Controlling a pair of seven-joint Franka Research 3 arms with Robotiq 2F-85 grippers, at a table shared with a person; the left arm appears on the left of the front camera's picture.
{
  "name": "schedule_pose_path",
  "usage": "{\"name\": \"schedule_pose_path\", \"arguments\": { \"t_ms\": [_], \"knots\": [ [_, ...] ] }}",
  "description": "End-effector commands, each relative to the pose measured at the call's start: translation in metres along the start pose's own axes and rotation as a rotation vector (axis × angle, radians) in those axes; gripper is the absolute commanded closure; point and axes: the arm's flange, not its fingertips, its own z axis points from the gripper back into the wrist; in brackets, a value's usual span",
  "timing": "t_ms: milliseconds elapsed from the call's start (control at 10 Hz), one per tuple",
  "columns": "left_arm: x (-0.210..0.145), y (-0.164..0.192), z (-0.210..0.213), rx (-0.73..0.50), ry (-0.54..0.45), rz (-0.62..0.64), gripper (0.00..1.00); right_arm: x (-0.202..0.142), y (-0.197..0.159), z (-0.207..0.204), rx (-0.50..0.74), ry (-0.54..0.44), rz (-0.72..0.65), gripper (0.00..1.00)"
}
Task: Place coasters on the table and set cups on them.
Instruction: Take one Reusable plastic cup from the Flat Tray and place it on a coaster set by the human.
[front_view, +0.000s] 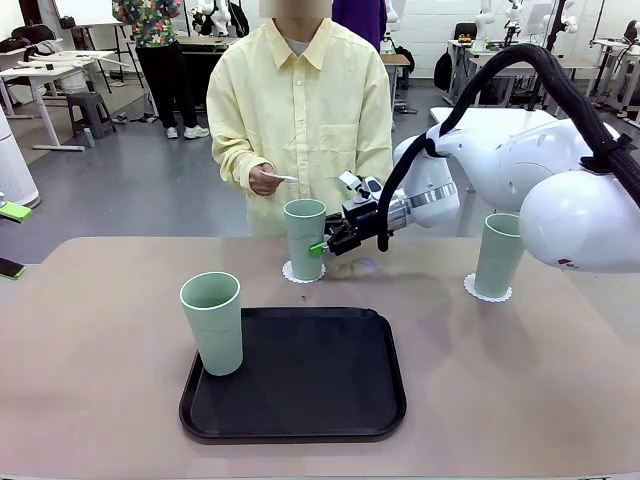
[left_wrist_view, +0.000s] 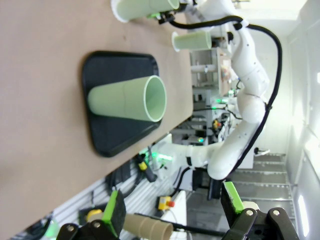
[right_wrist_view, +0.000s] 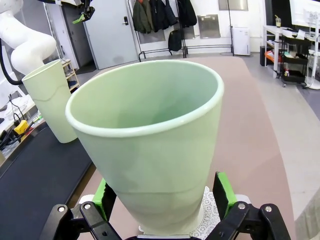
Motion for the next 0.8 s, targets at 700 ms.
{"name": "schedule_pose_path", "arguments": {
  "t_ms": [700],
  "knots": [
    [0.000, 0.000, 0.000, -0.020, -0.005, -0.017, 0.00, 0.001, 0.010, 0.016, -0.049, 0.082, -0.047, 0.00]
  ]
}}
